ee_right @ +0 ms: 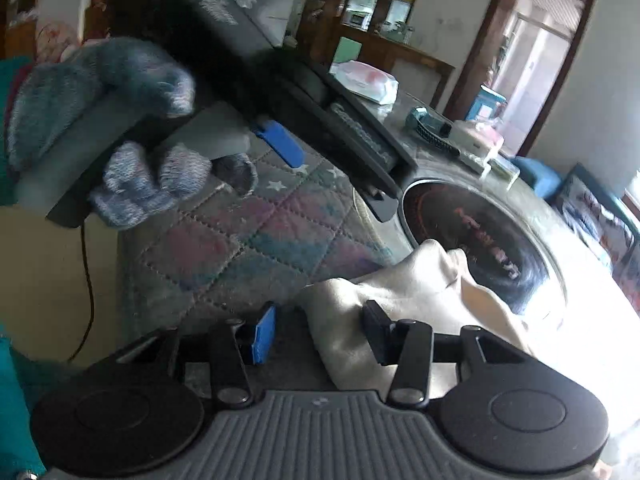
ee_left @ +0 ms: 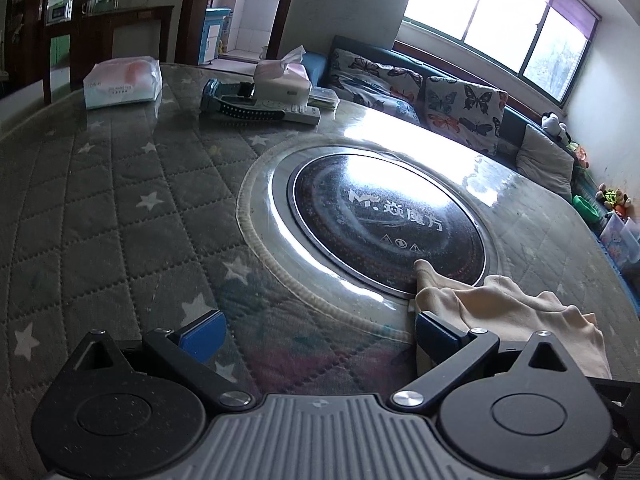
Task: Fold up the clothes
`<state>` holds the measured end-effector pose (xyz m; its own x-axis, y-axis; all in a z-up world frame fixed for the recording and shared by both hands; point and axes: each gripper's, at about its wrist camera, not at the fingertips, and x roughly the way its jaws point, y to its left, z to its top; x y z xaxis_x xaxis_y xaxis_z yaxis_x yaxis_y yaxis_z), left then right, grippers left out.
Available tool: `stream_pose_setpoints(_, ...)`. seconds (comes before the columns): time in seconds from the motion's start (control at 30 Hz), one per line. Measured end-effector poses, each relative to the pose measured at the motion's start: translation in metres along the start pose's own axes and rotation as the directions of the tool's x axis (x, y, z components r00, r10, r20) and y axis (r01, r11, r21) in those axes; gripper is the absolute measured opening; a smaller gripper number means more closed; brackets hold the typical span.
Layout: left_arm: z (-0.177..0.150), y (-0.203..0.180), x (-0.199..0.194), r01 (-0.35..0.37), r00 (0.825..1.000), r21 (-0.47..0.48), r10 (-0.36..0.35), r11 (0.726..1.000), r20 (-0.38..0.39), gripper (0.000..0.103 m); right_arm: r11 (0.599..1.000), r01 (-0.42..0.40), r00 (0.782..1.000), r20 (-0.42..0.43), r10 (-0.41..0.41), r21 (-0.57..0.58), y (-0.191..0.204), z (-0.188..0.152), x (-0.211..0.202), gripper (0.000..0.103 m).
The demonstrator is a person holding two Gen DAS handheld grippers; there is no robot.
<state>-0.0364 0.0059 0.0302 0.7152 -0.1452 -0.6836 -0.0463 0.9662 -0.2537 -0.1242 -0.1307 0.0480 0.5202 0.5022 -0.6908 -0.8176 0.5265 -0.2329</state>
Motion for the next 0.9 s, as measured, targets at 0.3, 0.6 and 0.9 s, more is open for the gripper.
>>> stream_pose_setpoints(0.3, 0.002, 0.0, -0.002, 0.116, 0.992, -0.086, -0.12, 0.989, -0.037, 0.094, 0.998, 0.053, 0.999, -0.006, -0.053, -0.037, 0.005, -0.001, 0.003, 0.026)
stream_pose_setpoints(0.6, -0.001, -0.002, 0.009, 0.247, 0.954, -0.268, -0.282, 0.931, -0.099, 0.094, 0.987, 0.01, 0.997, 0.072, -0.022, 0.162, -0.027, 0.002, -0.016, 0.013)
stream_pose_setpoints(0.9, -0.003, -0.007, 0.031, 0.341, 0.884, -0.463, -0.446, 0.818, -0.138, 0.072, 0.968, -0.014, 0.99, 0.142, -0.022, 0.252, -0.042, 0.0, -0.039, 0.012)
